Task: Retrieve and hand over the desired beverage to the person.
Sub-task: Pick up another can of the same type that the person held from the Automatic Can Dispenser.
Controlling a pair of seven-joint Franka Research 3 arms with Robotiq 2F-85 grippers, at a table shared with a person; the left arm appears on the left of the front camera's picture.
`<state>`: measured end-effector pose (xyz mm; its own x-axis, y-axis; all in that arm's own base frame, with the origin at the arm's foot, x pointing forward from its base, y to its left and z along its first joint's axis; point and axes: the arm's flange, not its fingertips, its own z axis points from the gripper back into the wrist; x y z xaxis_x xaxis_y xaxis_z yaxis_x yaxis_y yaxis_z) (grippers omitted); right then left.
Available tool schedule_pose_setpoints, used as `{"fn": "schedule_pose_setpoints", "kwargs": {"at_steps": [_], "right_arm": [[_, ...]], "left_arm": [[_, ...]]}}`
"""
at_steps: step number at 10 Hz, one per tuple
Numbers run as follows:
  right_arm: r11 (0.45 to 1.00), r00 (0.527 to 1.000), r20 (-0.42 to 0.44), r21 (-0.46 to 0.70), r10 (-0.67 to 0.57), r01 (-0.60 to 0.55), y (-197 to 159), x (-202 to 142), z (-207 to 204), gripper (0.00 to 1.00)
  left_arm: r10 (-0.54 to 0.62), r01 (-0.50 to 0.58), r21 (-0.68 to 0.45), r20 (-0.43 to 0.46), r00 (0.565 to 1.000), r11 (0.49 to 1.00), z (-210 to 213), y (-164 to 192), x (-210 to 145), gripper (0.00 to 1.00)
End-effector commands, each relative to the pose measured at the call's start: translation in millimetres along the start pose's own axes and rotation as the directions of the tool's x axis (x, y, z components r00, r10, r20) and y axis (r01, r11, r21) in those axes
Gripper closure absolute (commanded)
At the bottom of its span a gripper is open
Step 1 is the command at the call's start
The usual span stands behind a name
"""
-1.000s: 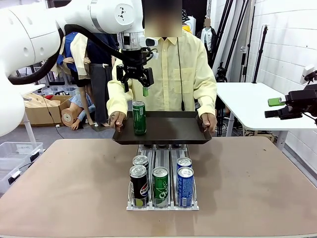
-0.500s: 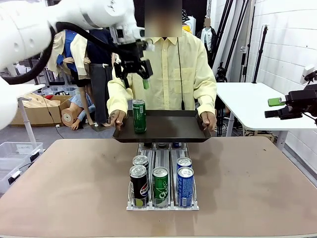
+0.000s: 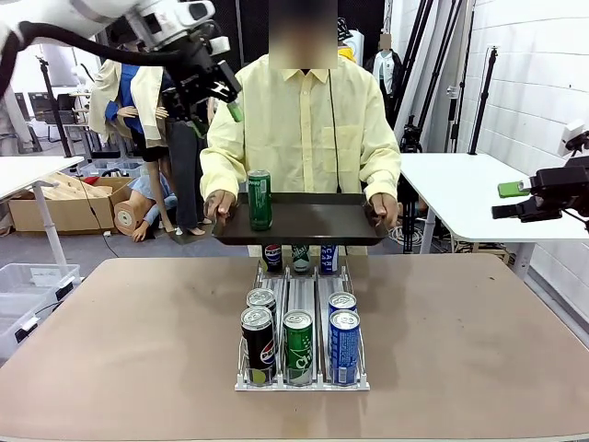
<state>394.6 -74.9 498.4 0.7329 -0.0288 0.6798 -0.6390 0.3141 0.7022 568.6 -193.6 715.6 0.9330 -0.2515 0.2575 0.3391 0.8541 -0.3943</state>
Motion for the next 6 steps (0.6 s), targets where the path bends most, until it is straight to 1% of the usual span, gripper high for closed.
{"fn": "schedule_pose_setpoints", "kwargs": {"at_steps": [1, 3, 6], "right_arm": [[1.0, 1.0, 0.009, 0.01, -0.003, 0.003, 1.2, 1.4, -0.9, 0.0], [1.0, 1.0, 0.009, 0.01, -0.003, 0.003, 1.2, 1.4, -0.9, 0.0], [1.0, 1.0, 0.009, 0.01, -0.003, 0.003, 1.2, 1.4, -0.9, 0.0]], "left_arm": [[0.012, -0.008, -0.12, 0.031, 0.999, 0.993, -17.2, 34.8, -69.0, 0.0], [-0.004, 0.008, -0.272, 0.012, 1.0, 0.962, -30.7, 76.0, -81.9, 0.0], [-0.017, 0.059, -0.461, 0.096, 0.995, 0.886, -34.9, 142.8, -126.1, 0.0]]}}
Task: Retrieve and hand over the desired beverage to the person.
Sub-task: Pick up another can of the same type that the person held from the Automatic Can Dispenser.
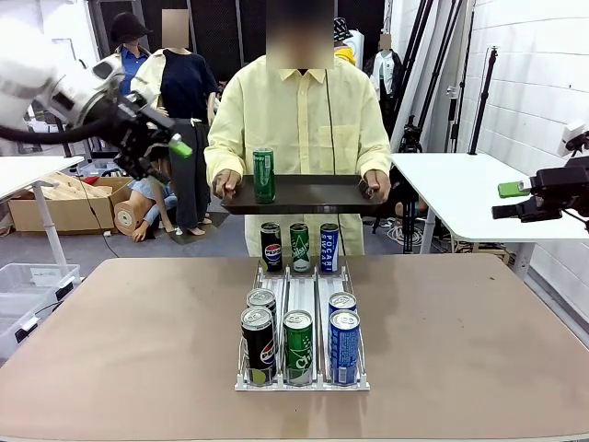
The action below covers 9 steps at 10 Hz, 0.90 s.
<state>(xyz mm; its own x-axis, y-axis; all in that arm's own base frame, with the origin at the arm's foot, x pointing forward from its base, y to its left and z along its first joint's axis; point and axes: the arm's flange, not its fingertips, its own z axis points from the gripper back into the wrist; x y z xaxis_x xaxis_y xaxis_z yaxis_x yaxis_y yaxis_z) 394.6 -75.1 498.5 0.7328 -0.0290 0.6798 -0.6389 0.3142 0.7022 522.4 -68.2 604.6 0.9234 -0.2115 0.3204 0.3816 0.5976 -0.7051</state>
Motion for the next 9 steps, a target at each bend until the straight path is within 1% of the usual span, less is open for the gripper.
{"fn": "schedule_pose_setpoints", "kwargs": {"at_steps": [1, 3, 4, 5, 6, 8, 9], "right_arm": [[1.0, 1.0, 0.008, 0.01, -0.003, 0.003, 1.2, 1.4, -1.0, 0.0], [1.0, 1.0, 0.008, 0.01, -0.003, 0.003, 1.2, 1.4, -1.0, 0.0], [1.0, 1.0, 0.008, 0.01, -0.003, 0.003, 1.2, 1.4, -1.0, 0.0], [1.0, 1.0, 0.008, 0.01, -0.003, 0.003, 1.2, 1.4, -1.0, 0.0], [1.0, 1.0, 0.008, 0.01, -0.003, 0.003, 1.2, 1.4, -1.0, 0.0], [1.0, 1.0, 0.008, 0.01, -0.003, 0.003, 1.2, 1.4, -1.0, 0.0], [1.0, 1.0, 0.008, 0.01, -0.003, 0.003, 1.2, 1.4, -1.0, 0.0]], "left_arm": [[-0.014, 0.018, -0.144, 0.029, 0.999, 0.989, 8.8, 28.1, -33.3, 0.0], [0.059, -0.038, -0.267, 0.068, 0.996, 0.963, 4.9, 74.0, -54.7, 0.0], [0.074, -0.045, -0.344, 0.072, 0.995, 0.938, -3.0, 93.7, -65.6, 0.0], [0.11, -0.072, -0.397, 0.073, 0.991, 0.915, -9.0, 108.7, -76.5, 0.0], [0.124, -0.074, -0.463, 0.079, 0.989, 0.883, -14.5, 129.3, -81.8, 0.0], [0.184, -0.114, -0.54, 0.076, 0.98, 0.834, -22.1, 155.7, -91.4, 0.0], [0.216, -0.137, -0.56, 0.079, 0.973, 0.817, -26.1, 164.0, -100.5, 0.0]]}}
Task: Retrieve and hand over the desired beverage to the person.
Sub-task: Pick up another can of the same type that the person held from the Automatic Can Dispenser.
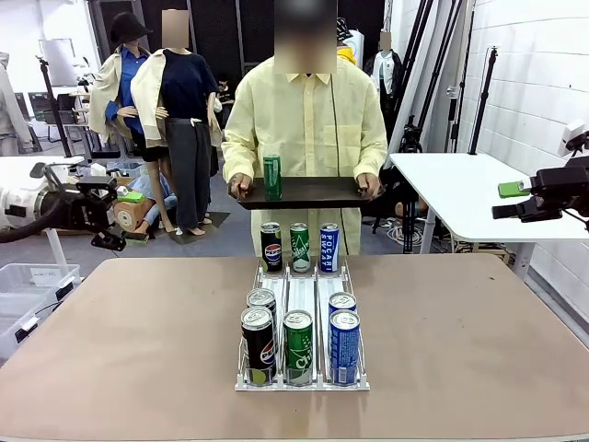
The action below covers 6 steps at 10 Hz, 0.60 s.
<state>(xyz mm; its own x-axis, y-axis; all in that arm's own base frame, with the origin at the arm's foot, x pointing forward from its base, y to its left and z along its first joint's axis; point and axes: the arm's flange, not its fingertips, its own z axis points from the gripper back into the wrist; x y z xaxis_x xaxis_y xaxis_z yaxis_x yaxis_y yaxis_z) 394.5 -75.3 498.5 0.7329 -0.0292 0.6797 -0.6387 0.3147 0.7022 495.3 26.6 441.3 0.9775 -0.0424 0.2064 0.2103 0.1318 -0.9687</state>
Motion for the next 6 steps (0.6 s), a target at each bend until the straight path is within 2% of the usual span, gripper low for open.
{"fn": "schedule_pose_setpoints", "kwargs": {"at_steps": [1, 2, 4, 6], "right_arm": [[1.0, 1.0, 0.008, 0.011, -0.003, 0.003, 1.2, 1.4, -1.2, 0.0], [1.0, 1.0, 0.008, 0.011, -0.003, 0.003, 1.2, 1.4, -1.2, 0.0], [1.0, 1.0, 0.008, 0.011, -0.003, 0.003, 1.2, 1.4, -1.2, 0.0], [1.0, 1.0, 0.008, 0.011, -0.003, 0.003, 1.2, 1.4, -1.2, 0.0]], "left_arm": [[0.022, -0.018, -0.073, 0.044, 0.999, 0.997, 6.4, 9.4, -7.1, 0.0], [0.031, -0.027, -0.097, 0.042, 0.999, 0.995, 7.1, 19.0, -4.8, 0.0], [0.042, -0.041, -0.048, 0.02, 0.999, 0.998, 5.4, 17.3, -4.5, 0.0], [0.042, -0.041, -0.048, 0.02, 0.999, 0.998, 5.4, 17.3, -4.5, 0.0]]}}
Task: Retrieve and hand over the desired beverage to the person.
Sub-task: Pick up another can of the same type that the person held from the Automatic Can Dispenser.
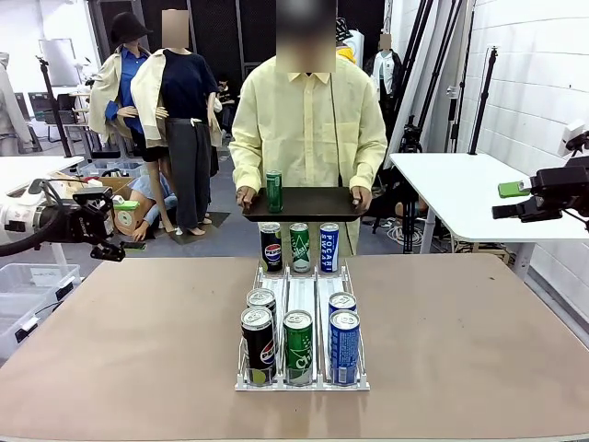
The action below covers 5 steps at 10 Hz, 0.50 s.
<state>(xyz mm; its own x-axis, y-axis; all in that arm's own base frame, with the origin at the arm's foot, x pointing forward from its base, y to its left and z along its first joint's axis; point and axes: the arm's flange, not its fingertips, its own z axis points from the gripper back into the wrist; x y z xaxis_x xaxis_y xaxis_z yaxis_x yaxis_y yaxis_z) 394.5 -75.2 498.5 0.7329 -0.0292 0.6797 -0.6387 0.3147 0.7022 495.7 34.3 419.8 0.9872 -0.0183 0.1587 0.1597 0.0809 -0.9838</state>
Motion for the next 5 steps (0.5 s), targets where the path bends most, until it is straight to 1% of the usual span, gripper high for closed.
{"fn": "schedule_pose_setpoints", "kwargs": {"at_steps": [1, 5], "right_arm": [[1.0, 1.0, 0.008, 0.011, -0.003, 0.003, 1.2, 1.4, -1.2, 0.0], [1.0, 1.0, 0.008, 0.011, -0.003, 0.003, 1.2, 1.4, -1.2, 0.0]], "left_arm": [[-0.009, 0.009, 0.005, 0.002, 1.0, 1.0, 0.4, -4.7, -0.3, 0.0], [-0.009, 0.009, 0.005, 0.002, 1.0, 1.0, 0.4, -4.7, -0.3, 0.0]]}}
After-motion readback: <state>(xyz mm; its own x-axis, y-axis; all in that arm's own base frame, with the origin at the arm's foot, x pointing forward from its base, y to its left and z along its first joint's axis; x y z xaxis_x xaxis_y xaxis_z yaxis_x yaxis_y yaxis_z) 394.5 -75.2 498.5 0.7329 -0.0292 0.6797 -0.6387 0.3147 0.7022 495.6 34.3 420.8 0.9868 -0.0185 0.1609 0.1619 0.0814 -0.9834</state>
